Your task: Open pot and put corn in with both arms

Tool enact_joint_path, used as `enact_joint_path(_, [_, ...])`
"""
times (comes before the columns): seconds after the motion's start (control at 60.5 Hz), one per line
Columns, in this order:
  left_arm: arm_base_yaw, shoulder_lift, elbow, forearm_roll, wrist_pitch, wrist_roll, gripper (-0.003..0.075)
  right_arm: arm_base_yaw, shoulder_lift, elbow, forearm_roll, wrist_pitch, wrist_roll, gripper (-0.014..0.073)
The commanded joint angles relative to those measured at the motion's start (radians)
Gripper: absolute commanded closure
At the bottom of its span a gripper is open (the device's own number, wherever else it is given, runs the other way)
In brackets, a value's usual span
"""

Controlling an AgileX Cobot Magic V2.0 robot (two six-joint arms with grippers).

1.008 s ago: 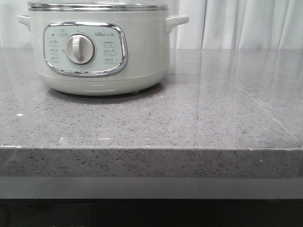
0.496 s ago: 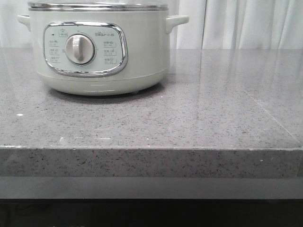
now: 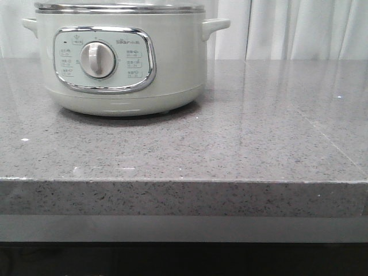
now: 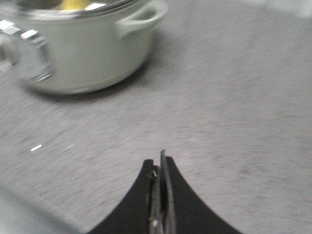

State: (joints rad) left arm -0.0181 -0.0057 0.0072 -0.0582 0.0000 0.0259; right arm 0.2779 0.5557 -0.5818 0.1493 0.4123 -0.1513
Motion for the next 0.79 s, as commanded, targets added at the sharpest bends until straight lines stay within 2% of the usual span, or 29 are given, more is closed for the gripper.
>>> enact_joint_path(0.0, [0.0,-0.015,0.012,-0.007,-0.082,-0.002,0.0741,-0.094,-0.131,0.098,0.0,-0.198,-0.004,0.0662])
enact_joint_path(0.198, [0.0,-0.015,0.012,-0.007,-0.082,-0.002,0.0741,-0.193,-0.38,0.372,0.003,-0.376,-0.004,0.0662])
enact_joint_path(0.38, [0.0,-0.015,0.012,-0.007,-0.082,-0.002,0.0741,-0.225,-0.544,0.555,0.003,-0.432,-0.003,0.0662])
enact_joint_path(0.463, [0.0,-0.015,0.012,-0.007,-0.082,-0.002,0.0741,-0.228,-0.591,0.602,0.003,-0.437,-0.003,0.0662])
enact_joint_path(0.777, [0.0,-0.015,0.012,-0.007,-0.082,-0.002,0.0741,-0.231,-0.587,0.598,0.003,-0.401,-0.003,0.0662])
